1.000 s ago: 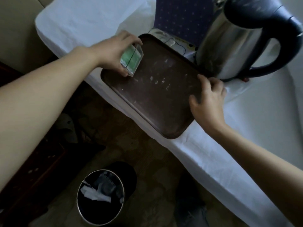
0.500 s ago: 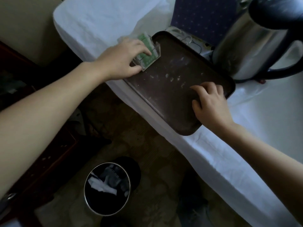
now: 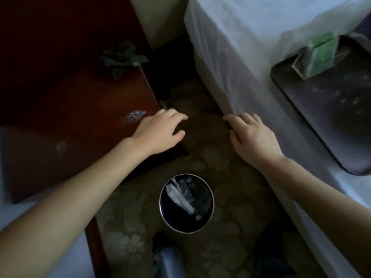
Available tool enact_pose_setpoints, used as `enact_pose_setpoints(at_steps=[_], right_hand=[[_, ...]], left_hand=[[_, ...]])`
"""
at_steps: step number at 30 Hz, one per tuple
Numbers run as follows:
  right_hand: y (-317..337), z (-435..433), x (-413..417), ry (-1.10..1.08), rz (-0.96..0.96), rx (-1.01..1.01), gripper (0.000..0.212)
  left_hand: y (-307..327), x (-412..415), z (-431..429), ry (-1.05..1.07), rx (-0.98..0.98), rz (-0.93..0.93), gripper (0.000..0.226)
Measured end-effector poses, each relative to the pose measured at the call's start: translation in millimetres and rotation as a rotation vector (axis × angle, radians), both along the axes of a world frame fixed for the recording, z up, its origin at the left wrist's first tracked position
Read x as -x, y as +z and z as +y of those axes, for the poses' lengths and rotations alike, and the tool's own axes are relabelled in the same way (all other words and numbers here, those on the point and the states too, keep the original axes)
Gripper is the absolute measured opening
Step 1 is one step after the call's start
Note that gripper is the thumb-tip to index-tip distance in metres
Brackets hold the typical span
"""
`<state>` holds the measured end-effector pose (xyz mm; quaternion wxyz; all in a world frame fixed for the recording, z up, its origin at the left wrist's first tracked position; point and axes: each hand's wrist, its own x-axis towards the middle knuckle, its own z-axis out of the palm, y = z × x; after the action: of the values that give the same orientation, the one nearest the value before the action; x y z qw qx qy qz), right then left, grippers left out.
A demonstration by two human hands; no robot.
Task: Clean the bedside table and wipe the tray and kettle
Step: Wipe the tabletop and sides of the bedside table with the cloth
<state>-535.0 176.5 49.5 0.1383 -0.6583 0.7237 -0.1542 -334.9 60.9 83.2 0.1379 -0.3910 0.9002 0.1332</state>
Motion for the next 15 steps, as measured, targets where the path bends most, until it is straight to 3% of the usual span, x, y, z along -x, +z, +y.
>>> enact_pose_setpoints(at_steps=[8, 15], right_hand=[[-13.6, -82.7, -125.7, 0.082, 0.056, -0.011, 0.043], [-30.8, -191.2, -188.3, 0.093, 0.076, 0.001, 0.046]], left_hand=[[-16.2, -166.7, -49.5, 0.294, -0.019, -0.019, 0.054], [-37.1, -228.9, -123.5, 0.362, 0.081, -0.023, 0.057]])
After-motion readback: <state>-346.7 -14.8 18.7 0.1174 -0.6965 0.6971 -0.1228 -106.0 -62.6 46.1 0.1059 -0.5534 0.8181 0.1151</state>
